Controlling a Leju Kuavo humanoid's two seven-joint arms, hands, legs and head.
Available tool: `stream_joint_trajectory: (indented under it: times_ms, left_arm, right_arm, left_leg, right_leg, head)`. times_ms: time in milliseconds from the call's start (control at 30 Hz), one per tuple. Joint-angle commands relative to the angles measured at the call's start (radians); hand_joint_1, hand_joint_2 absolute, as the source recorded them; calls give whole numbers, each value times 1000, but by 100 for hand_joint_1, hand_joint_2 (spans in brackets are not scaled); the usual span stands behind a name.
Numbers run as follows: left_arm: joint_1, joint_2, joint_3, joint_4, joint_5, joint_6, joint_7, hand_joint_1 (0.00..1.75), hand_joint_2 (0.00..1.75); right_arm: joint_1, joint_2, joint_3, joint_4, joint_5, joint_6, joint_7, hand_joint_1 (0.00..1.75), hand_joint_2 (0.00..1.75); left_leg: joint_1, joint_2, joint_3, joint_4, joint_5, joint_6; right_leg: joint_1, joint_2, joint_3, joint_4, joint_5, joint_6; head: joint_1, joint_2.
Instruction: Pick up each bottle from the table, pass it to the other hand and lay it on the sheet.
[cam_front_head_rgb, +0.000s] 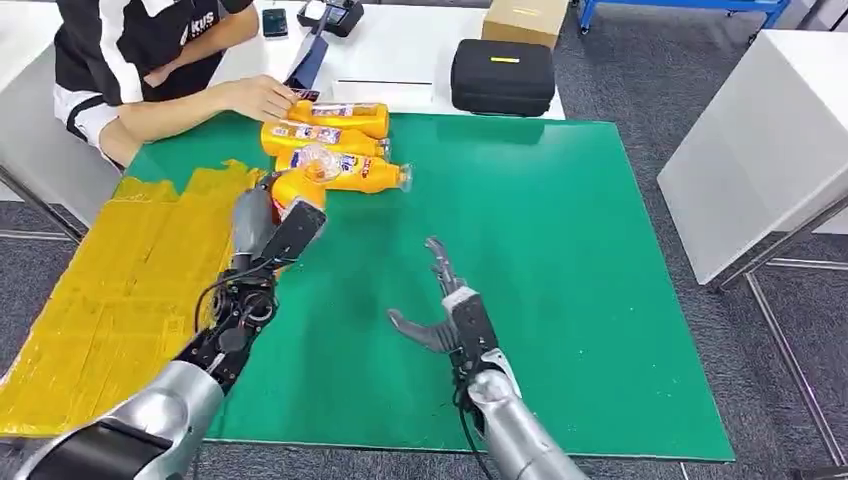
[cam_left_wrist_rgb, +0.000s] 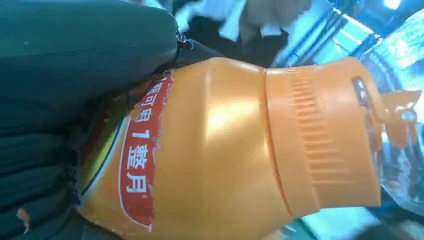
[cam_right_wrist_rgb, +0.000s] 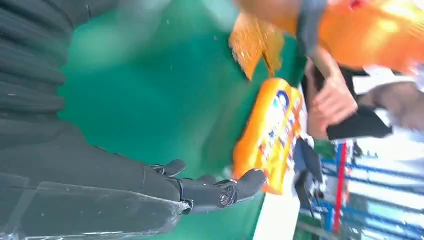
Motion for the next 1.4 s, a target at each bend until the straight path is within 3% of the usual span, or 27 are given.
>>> stream_joint_trajectory:
  times_ms: [33,100,167,400,700,933,967,1000,1067,1400]
  left_arm:
    - [-133,85,-257,168,-402,-14,352,175,175]
    - [-141,113,-311,179,-508,-55,472,175,175]
    - [-129,147,-353,182,-585,-93,510,175,175]
    - [-108,168,-355,196,-654,-249,560,175,175]
    - [-48,206,-337,199,-661,-250,532,175,175]
    - [-29,207,-372,209,-741,-279,493,175,175]
    - [-33,202,-383,210,-764,-267,508,145,175]
    - [-40,193,-390,210,-791,-232,530,0,175]
    - [-49,176,-373,212,-792,-217,556,0,175]
    - [-41,155,-339,210,-824,-130,623,0,175]
  right_arm:
    - [126,-79,-100,-260,-4,11,3,0,175]
    - [128,-48,-120,-272,16,-3,3,0,175]
    - [154,-12,-117,-304,40,-53,20,0,175]
    - [252,-29,-133,-484,67,-72,67,0,175]
    - [242,-41,-196,-482,66,-41,97,0,175]
    - [311,-19,-276,-636,73,-22,99,0,175]
    - [318,-14,-291,-656,79,-17,105,0,175]
    - [332,-6,-309,-681,87,-11,111,0,175]
    - [351,2,-321,-708,91,-8,112,0,175]
    - [347,42,-317,-743,146,-8,147,0,175]
  left_leg:
    - [0,-2,3,0,-2,1]
    - [0,-1,5,1,-3,1]
    - [0,1,7,2,-5,1]
    - [1,0,6,1,-4,0]
    - [0,3,6,-1,-4,0]
    - [0,0,6,0,-4,0]
    - [0,-1,4,0,-3,0]
    - [-1,-1,9,1,-6,1]
    - [0,-2,3,0,-3,0]
    - [0,-1,7,1,-5,0]
  right_leg:
    - [0,-1,4,0,-2,-3]
    - [0,0,5,1,-3,-4]
    - [0,3,6,3,-4,-6]
    - [1,1,5,2,-4,-5]
    - [0,4,5,0,-3,-4]
    - [0,1,5,1,-5,-5]
    - [0,1,4,1,-4,-4]
    - [0,1,8,3,-7,-6]
    - [0,0,3,1,-4,-4]
    - [0,1,6,2,-6,-6]
  head:
    - [0,0]
    - [0,0]
    - [0,0]
    - [0,0]
    - [0,0]
    - [0,0]
    - [0,0]
    - [0,0]
    - [0,0]
    - [0,0]
